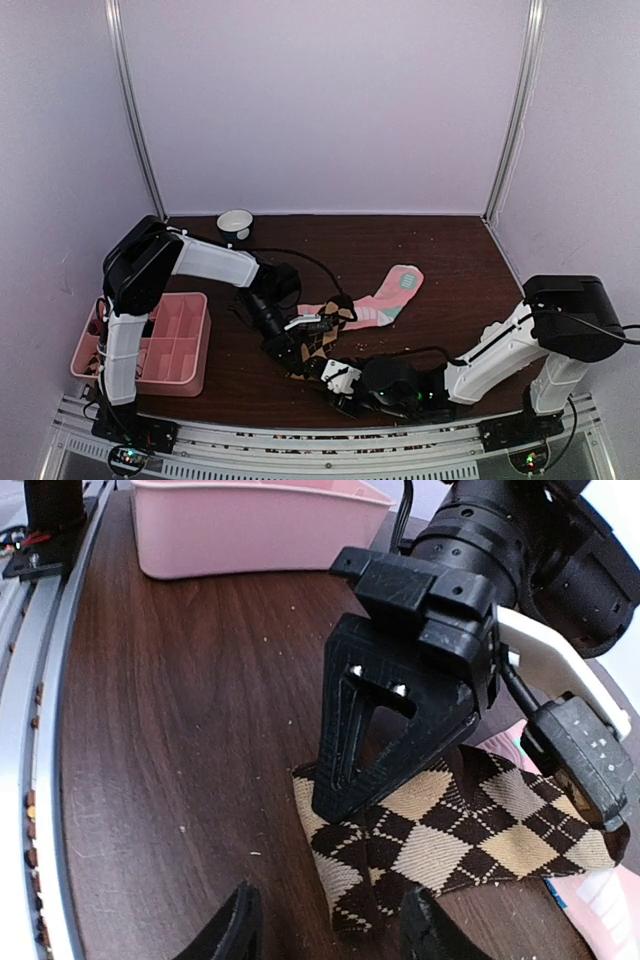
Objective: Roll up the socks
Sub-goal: Roll the sock.
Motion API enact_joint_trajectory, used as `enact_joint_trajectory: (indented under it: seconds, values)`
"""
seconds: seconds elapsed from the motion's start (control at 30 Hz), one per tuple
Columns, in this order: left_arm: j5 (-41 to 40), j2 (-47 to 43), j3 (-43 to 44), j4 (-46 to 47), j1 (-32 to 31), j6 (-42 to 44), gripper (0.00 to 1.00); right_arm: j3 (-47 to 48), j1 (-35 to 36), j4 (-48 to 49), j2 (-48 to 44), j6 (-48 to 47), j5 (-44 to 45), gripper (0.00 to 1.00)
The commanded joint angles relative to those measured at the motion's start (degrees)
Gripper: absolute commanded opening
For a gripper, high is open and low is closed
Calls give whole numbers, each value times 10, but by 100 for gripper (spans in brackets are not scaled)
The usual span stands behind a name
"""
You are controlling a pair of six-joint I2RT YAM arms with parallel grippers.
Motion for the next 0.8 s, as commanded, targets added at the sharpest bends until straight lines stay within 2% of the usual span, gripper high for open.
enact_joint_trajectory:
  seconds: [0.0, 0.2, 0.37, 0.57, 0.7, 0.77]
  values:
    - [-48, 19, 2, -2, 6, 2, 3, 26, -21, -32, 25, -49, -24, 44]
    - [-46, 18, 2, -4, 6, 7, 2, 59, -43, -49, 51, -57, -57, 38]
    - [-45, 16, 2, -9, 6, 12, 3, 67, -58, -64, 68, -52, -81, 28]
    - [-47, 12, 5, -17, 5, 17, 4, 63, -65, -72, 77, -37, -110, 24]
    - [-48, 8, 3, -18, 6, 22, 6, 62, -70, -74, 73, -24, -115, 11]
    - [-53, 4, 2, -17, 6, 24, 12, 62, -72, -75, 65, -15, -123, 6]
